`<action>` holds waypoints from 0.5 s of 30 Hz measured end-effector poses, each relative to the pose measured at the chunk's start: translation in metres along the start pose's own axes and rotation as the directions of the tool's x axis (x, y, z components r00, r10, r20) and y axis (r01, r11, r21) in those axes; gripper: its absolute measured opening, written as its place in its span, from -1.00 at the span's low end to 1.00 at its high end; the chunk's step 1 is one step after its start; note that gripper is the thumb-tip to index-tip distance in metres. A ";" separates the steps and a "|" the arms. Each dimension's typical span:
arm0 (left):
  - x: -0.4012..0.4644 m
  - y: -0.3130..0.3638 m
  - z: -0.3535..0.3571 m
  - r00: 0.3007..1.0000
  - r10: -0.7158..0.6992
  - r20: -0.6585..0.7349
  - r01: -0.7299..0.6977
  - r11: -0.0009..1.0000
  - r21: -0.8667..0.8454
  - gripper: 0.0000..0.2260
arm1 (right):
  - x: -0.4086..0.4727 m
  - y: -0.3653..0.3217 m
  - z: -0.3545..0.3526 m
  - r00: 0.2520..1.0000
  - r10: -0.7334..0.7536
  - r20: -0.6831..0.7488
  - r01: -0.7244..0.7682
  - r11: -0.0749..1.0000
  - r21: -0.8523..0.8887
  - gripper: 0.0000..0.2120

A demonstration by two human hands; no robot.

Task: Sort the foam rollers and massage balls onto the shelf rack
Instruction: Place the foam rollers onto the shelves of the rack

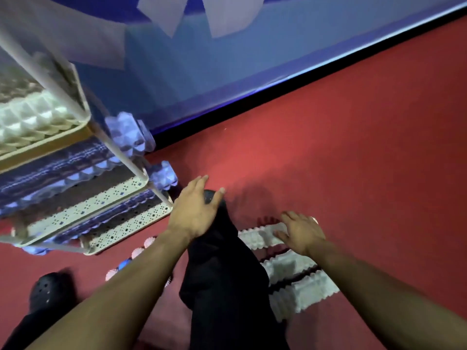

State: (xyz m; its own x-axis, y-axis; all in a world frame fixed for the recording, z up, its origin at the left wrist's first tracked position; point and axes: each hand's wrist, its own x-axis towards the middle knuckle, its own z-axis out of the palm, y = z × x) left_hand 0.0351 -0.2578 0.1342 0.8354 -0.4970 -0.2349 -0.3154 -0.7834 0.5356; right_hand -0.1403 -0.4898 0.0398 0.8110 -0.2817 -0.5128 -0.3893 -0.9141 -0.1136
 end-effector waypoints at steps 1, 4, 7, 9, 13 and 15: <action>0.004 -0.004 0.004 1.000 -0.007 0.011 0.006 1.000 0.010 -0.34 | 0.006 0.003 0.007 1.000 -0.006 0.029 0.006 1.000 -0.004 -0.41; 0.015 -0.017 0.015 1.000 -0.016 0.021 0.015 0.999 0.033 -0.35 | 0.027 0.008 0.027 0.995 -0.032 0.092 0.033 0.999 -0.013 -0.33; 0.029 -0.031 0.028 0.999 -0.040 0.032 0.038 0.998 0.053 -0.36 | 0.056 0.009 0.049 0.989 -0.058 0.137 0.061 0.998 -0.015 -0.29; 0.036 -0.041 0.039 0.997 -0.062 0.040 0.060 0.997 0.049 -0.37 | 0.075 0.010 0.064 0.981 -0.072 0.182 0.078 0.997 -0.023 -0.24; 0.047 -0.063 0.060 0.986 -0.154 0.057 0.157 0.986 -0.055 -0.40 | 0.104 0.014 0.091 0.957 -0.085 0.277 0.099 0.994 -0.036 -0.16; 0.049 -0.074 0.070 0.973 -0.213 0.089 0.225 0.963 -0.150 -0.40 | 0.113 0.014 0.102 0.958 -0.085 0.276 0.099 0.994 -0.040 -0.11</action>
State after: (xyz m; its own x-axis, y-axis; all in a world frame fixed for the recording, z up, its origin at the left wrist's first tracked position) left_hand 0.0675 -0.2501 0.0263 0.8397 -0.3500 -0.4152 -0.0484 -0.8098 0.5848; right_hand -0.0986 -0.5043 -0.1066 0.6891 -0.1120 -0.7160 -0.2890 -0.9485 -0.1298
